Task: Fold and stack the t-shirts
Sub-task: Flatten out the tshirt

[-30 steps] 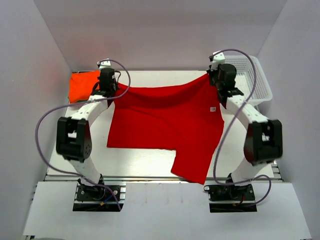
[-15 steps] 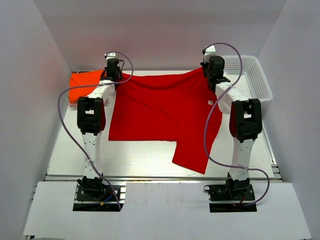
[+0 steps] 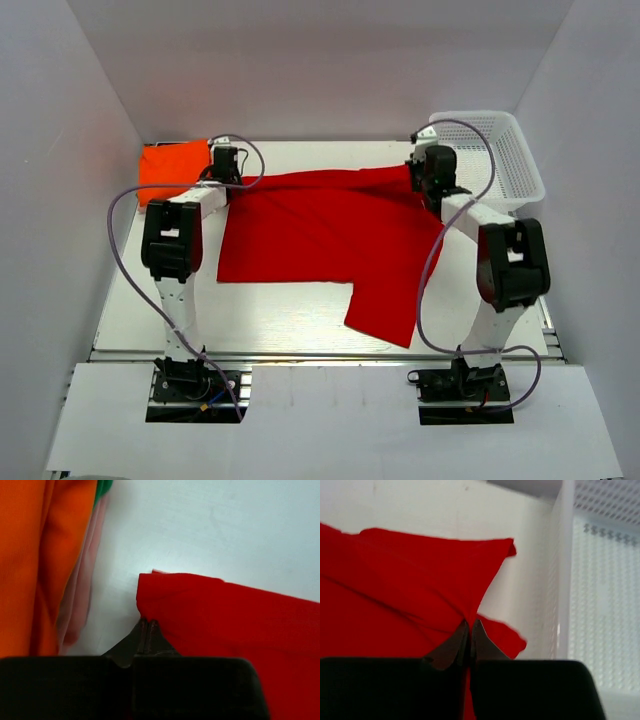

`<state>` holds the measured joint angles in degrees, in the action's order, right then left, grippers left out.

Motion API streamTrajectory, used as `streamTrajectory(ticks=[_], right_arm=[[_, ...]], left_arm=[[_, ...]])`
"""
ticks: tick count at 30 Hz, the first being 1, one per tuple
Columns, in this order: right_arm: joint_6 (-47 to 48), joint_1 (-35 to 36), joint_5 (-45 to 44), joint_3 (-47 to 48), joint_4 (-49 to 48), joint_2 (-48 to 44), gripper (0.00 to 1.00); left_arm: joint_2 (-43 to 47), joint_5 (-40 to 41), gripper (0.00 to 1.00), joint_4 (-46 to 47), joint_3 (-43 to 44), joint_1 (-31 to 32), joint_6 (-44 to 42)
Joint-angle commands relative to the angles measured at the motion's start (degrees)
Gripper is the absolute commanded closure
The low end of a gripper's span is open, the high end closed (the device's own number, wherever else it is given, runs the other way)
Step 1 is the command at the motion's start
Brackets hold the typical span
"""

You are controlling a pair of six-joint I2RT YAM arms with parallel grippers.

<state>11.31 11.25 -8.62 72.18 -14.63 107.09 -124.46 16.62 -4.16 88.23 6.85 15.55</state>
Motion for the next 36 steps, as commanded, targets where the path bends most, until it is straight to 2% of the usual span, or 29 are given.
streamTrajectory(ticks=[1,3,4,5,6,11,15,17,20,22,23,27,28,30,36], right_arm=[[-6.90,-0.17,3.87,-6.16,-0.91,-7.32,0.97],[-12.78,-0.34,6.75,-8.98,0.56,-10.22,0.87],[-15.59,-0.17,10.52,-9.60,0.66,-11.02,0.83],[-16.14,-0.26,11.86,-11.43,0.57,-11.46,0.79],[-15.71,0.00,13.44,-12.32,3.09,-12.77,0.71],[-17.11,-0.17,13.81,-12.06,14.53,-14.01,0.61],[-20.53,-0.17,19.24,-17.76,13.24,-16.29,0.61],[-21.24,-0.35,19.26,-18.57,11.04,-18.23,0.55],[-22.47,-0.17,17.07,-16.56,9.36,-19.64,0.43],[-23.44,-0.08,13.75,-12.10,9.88,-17.89,0.12],[-23.70,-0.08,12.59,-10.67,10.32,-17.10,0.10],[-26.24,-0.08,5.67,-0.39,16.63,-8.23,0.10],[-26.51,-0.17,3.46,5.02,18.22,-4.30,0.10],[-27.57,-0.09,0.38,9.61,18.94,-1.72,0.10],[-31.09,0.09,-6.58,28.43,26.75,13.91,0.10]], left_arm=[[7.65,2.54,0.89,-1.72,-4.37,-0.35,4.30],[9.93,1.75,0.53,-1.72,-7.62,-0.35,4.84],[10.55,0.96,0.06,-2.33,-7.63,-0.35,5.36],[11.08,0.35,0.00,-3.21,-7.63,-0.35,5.89],[12.30,0.34,0.00,-4.26,-7.63,-0.35,5.89],[17.05,-0.96,0.00,-4.98,-8.95,-0.35,6.51],[20.39,-4.40,0.00,-6.37,-9.48,-0.35,6.51],[21.80,-4.93,0.00,-7.52,-10.61,-0.35,6.51],[24.96,-4.93,0.00,-9.28,-13.60,0.27,6.51],[27.42,-7.46,0.00,-9.99,-16.57,0.27,6.51],[28.22,-8.44,0.00,-9.99,-17.73,0.27,7.12],[31.73,-14.58,0.00,-9.28,-25.01,0.79,7.12],[31.74,-14.60,0.00,-9.28,-25.82,0.79,7.12],[32.44,-16.09,0.00,-10.42,-28.19,0.79,7.12],[32.36,-21.62,0.00,-8.06,-33.73,0.79,7.83]])
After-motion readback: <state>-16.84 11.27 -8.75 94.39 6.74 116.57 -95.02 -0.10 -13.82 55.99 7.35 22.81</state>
